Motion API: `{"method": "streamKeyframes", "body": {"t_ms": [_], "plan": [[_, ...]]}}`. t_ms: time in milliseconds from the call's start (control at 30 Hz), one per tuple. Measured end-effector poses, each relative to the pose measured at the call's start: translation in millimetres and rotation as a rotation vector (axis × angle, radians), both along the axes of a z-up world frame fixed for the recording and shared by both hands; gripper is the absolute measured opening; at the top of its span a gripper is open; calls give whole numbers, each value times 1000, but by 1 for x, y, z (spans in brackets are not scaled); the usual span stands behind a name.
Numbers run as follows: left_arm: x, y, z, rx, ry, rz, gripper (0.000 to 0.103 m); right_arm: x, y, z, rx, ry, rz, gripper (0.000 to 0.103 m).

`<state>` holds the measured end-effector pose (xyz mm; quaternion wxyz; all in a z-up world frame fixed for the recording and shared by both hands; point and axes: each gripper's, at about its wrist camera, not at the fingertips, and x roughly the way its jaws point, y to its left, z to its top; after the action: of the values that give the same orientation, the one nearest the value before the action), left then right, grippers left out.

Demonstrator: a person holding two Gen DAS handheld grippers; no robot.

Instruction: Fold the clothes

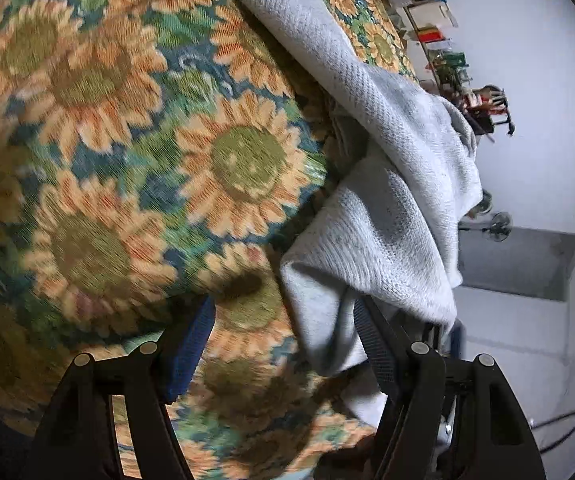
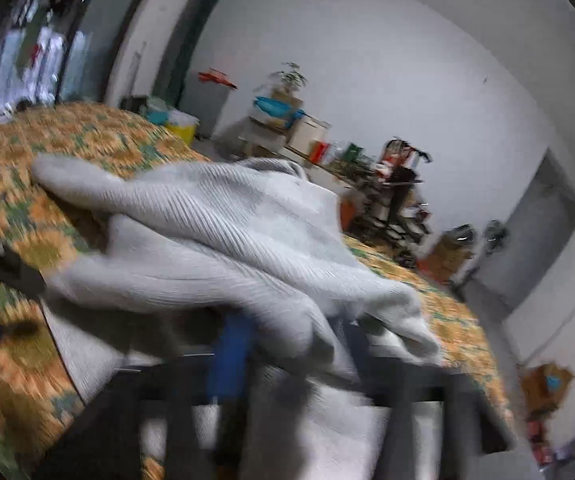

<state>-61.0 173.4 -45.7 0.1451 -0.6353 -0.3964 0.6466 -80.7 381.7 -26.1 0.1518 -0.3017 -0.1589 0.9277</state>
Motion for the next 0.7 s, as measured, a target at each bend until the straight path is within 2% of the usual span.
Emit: {"method": "streamKeyframes", "body": {"t_ms": [33, 100, 200, 300, 533, 633, 700], "plan": [[0, 2, -1, 26, -5, 12, 72, -2, 1, 3, -39, 19, 6, 10], [0, 7, -4, 68, -14, 24, 72, 7, 2, 19, -94, 80, 11, 9], [-1, 25, -8, 49, -11, -44, 72, 23, 3, 47, -126, 156, 12, 9], [4, 43, -3, 5, 47, -87, 72, 34, 11, 75, -117, 204, -9, 8], [7, 79, 11, -168, 211, -36, 72, 33, 35, 97, -166, 278, -69, 8], [6, 102, 18, -283, 260, -67, 72, 31, 53, 111, -185, 336, -126, 8], [4, 122, 21, -366, 313, -124, 70, 33, 65, 120, -202, 377, -170, 8]]}}
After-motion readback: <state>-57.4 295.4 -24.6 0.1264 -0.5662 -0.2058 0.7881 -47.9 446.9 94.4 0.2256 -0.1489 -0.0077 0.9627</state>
